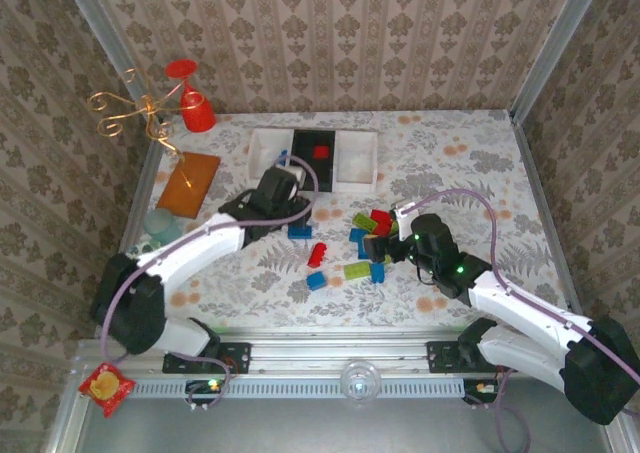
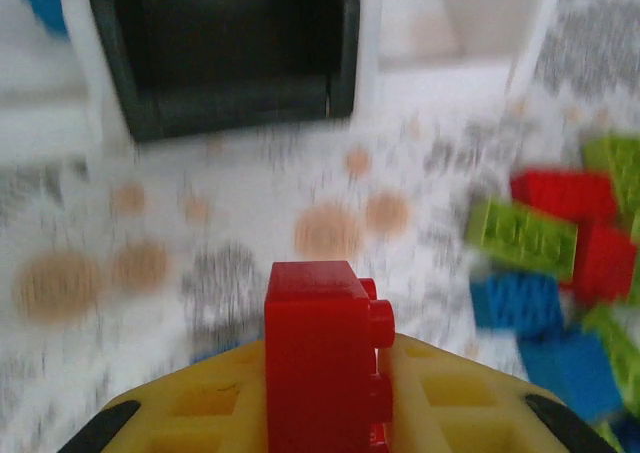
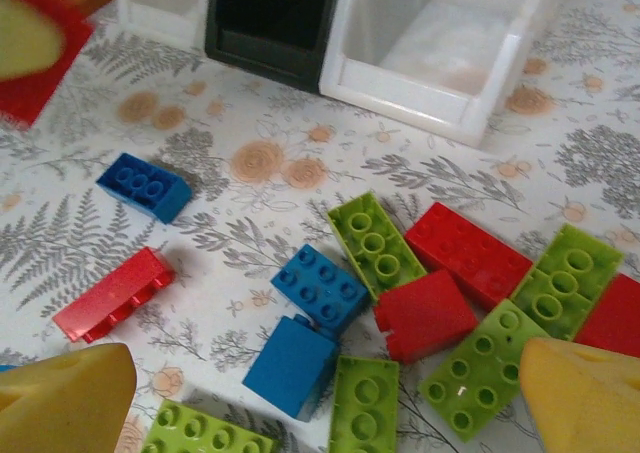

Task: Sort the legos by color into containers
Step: Pick up the lego from the center of the table, then place the lego in the container.

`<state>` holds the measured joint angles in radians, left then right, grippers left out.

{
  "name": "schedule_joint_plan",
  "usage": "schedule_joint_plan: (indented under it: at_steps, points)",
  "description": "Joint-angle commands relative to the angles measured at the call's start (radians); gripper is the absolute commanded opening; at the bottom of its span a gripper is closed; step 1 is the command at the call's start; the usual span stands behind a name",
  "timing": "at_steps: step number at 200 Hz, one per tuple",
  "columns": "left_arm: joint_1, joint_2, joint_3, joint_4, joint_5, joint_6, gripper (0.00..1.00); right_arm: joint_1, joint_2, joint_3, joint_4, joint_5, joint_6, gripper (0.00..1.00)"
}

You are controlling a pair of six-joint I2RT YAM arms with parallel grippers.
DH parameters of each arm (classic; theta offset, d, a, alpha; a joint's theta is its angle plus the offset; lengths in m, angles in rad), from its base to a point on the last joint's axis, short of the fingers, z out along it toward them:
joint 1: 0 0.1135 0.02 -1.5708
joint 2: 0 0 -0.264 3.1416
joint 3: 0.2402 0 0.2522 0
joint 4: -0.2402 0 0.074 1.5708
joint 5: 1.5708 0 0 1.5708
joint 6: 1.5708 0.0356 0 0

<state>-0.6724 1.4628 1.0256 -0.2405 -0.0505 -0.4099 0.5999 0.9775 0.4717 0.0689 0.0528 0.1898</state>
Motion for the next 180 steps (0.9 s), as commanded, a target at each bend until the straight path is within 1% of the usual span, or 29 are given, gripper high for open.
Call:
schedule_joint_plan:
  at_steps: [1,16,33,61,78,107,115,129,149,162,180]
  points:
    - [0.052,0.147,0.134,0.09,-0.004,0.083,0.29,0.042,0.013,-0.015,0.06,-0.031,0.003,1.0]
    - [0.084,0.269,0.252,0.104,-0.005,0.108,0.29,0.07,0.02,-0.008,0.06,-0.017,-0.017,1.0]
    - [0.115,0.403,0.396,0.079,-0.008,0.131,0.29,0.086,0.014,-0.014,0.067,0.004,-0.019,1.0]
    - [0.136,0.588,0.609,0.018,-0.065,0.191,0.3,0.093,0.004,-0.025,0.08,0.014,-0.018,1.0]
    - [0.142,0.676,0.72,-0.032,-0.126,0.234,0.31,0.096,0.003,-0.025,0.077,0.019,-0.021,1.0]
    - [0.158,0.782,0.874,-0.087,-0.136,0.267,0.36,0.097,-0.008,-0.029,0.069,0.047,-0.028,1.0]
    - [0.158,0.801,0.911,-0.11,-0.144,0.274,0.39,0.098,-0.008,-0.03,0.068,0.054,-0.03,1.0]
    - [0.158,0.81,0.957,-0.142,-0.152,0.281,0.5,0.098,-0.008,-0.031,0.068,0.06,-0.032,1.0]
    - [0.149,0.755,0.935,-0.163,-0.153,0.28,0.58,0.098,-0.008,-0.031,0.065,0.068,-0.034,1.0]
    - [0.128,0.667,0.842,-0.149,-0.159,0.291,0.61,0.098,-0.012,-0.033,0.063,0.074,-0.037,1.0]
    - [0.086,0.495,0.622,-0.074,-0.159,0.288,0.64,0.098,-0.02,-0.034,0.059,0.09,-0.041,1.0]
